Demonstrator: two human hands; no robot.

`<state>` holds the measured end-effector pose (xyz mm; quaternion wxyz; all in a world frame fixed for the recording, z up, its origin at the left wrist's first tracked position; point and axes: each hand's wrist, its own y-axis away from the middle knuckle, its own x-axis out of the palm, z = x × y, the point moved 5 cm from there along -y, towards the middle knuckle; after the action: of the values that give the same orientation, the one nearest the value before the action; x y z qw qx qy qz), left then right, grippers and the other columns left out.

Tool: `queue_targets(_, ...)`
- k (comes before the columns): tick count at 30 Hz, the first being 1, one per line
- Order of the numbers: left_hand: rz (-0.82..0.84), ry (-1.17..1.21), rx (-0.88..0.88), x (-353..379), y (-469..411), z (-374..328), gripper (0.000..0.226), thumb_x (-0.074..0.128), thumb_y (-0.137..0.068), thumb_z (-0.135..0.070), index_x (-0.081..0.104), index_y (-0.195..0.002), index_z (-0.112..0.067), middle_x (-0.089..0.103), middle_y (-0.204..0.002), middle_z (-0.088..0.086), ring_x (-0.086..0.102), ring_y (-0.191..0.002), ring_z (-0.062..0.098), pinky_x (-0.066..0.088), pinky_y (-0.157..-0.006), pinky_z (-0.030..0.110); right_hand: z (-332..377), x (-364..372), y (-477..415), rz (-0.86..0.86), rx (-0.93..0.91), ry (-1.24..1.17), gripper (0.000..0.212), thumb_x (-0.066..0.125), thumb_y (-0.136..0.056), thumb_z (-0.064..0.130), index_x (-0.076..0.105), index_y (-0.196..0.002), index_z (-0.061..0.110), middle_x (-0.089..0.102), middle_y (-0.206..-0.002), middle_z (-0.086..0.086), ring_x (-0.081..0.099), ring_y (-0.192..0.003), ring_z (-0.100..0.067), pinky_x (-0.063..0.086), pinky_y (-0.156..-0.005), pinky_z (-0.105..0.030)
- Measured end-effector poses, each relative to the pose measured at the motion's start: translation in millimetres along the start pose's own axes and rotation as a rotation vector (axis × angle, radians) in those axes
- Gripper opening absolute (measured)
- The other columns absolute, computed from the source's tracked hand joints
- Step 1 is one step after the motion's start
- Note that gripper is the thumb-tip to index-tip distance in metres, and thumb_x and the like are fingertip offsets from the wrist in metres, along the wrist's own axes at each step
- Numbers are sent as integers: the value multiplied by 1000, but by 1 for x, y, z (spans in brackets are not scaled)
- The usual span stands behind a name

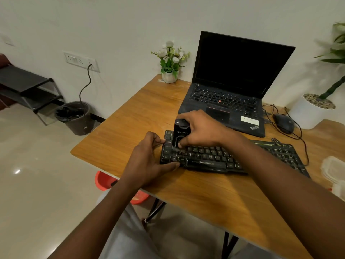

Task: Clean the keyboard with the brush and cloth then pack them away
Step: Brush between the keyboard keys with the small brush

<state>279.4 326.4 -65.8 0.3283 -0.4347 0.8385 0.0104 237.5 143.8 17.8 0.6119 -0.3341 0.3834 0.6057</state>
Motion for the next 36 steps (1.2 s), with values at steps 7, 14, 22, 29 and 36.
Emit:
queue_targets(7, 49, -20, -65, -1, -2, 4, 81, 99, -58, -45, 42, -113, -30, 70, -103, -18, 63, -91, -11, 45, -67, 10, 30, 20, -3, 46, -69, -59, 38, 94, -67, 23, 63, -86, 31, 70, -83, 6, 69, -75, -11, 59, -62, -40)
queue_targets(14, 51, 10, -75, 0, -1, 9, 82, 99, -56, -46, 41, -112, -33, 68, -115, -19, 60, -108, -12, 45, -81, 8, 30, 14, -2, 24, -61, 46, 39, 93, -66, 27, 64, -92, 28, 69, -85, 7, 67, -76, -11, 61, -66, -45)
queue_targets(22, 50, 9, -41, 0, 0, 7, 80, 98, -60, -44, 41, -116, -31, 69, -109, -16, 63, -97, -8, 42, -69, 6, 36, 23, 4, 42, -67, -34, 37, 94, -69, 22, 63, -88, 28, 69, -85, 5, 67, -76, -12, 58, -65, -41)
queue_targets(29, 53, 28, -54, 2, -1, 10, 84, 100, -57, -42, 41, -116, -31, 67, -120, -16, 59, -111, -13, 42, -84, 2, 26, 13, 3, 13, -48, 38, 40, 93, -66, 28, 61, -89, 33, 69, -86, 8, 67, -75, -9, 59, -63, -38)
queue_targets(36, 48, 13, -53, 1, 0, 8, 82, 99, -59, -44, 40, -115, -34, 68, -111, -18, 62, -102, -10, 43, -75, 4, 38, 24, 3, 79, -94, 46, 40, 93, -67, 26, 57, -83, 35, 66, -83, 8, 64, -74, -10, 52, -58, -34)
